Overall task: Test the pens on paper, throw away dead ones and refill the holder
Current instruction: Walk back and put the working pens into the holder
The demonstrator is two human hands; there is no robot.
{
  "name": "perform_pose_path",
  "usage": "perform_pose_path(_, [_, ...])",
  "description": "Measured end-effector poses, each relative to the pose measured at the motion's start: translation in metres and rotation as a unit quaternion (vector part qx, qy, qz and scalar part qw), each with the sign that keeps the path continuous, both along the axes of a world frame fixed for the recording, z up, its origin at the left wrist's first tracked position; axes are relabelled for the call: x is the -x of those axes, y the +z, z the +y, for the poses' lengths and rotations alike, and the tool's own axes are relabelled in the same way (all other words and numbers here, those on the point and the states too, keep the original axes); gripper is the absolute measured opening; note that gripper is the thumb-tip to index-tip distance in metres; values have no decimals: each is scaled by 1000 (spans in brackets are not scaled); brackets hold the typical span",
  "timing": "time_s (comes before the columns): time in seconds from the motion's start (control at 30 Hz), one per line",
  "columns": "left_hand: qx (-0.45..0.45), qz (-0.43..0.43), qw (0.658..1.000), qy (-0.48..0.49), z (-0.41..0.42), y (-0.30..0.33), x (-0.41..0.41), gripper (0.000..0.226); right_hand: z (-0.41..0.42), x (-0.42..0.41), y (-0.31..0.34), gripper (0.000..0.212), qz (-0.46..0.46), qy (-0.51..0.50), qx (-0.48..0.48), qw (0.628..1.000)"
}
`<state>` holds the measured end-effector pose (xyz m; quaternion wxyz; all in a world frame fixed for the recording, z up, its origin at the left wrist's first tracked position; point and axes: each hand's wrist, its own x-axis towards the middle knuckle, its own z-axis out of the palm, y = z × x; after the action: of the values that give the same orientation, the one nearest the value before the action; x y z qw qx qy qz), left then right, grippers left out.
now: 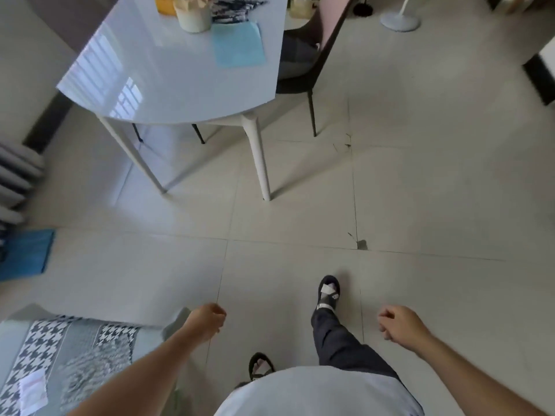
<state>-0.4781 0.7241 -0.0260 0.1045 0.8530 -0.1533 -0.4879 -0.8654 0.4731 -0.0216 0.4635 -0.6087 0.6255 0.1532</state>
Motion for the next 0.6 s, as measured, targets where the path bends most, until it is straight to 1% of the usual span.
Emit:
perform_pose_path(0.07, [-5, -1, 1000, -4, -45, -6, -12, 17, -34, 4, -15, 20, 18, -27, -29, 999])
perform_pose_path(0.17, [-17, -8, 1000, 17, -104, -12, -25, 16, -101, 10, -30, 23, 27, -80, -63, 994])
perform_pose_path(0.23, [-42, -6, 999, 20, -137, -11, -31, 16, -148, 8, -30, 22, 47, -88, -70, 993])
perform_pose_path(0.3, [-49, 0, 999, 21, -174, -7, -36, 15, -195, -5, -27, 23, 57, -78, -71, 993])
perform_pose_path(0.33, [-45, 5, 999, 24, -195, -5, -40, 14, -219, -16, -27, 23, 46, -81, -79, 993])
perform_pose_path(0.4, [-33, -7, 999, 30, -236, 0, -51, 14, -269, -42, -23, 24, 41, -55, -72, 995])
perform_pose_path(0.53, [13, 1, 997, 70, -313, 8, -74, 15, -355, -113, -16, 24, 17, 1, -53, 998])
perform_pose_path(0.6, [18, 8, 996, 81, -345, 4, -90, 15, -393, -150, -17, 25, 5, 25, -45, 999])
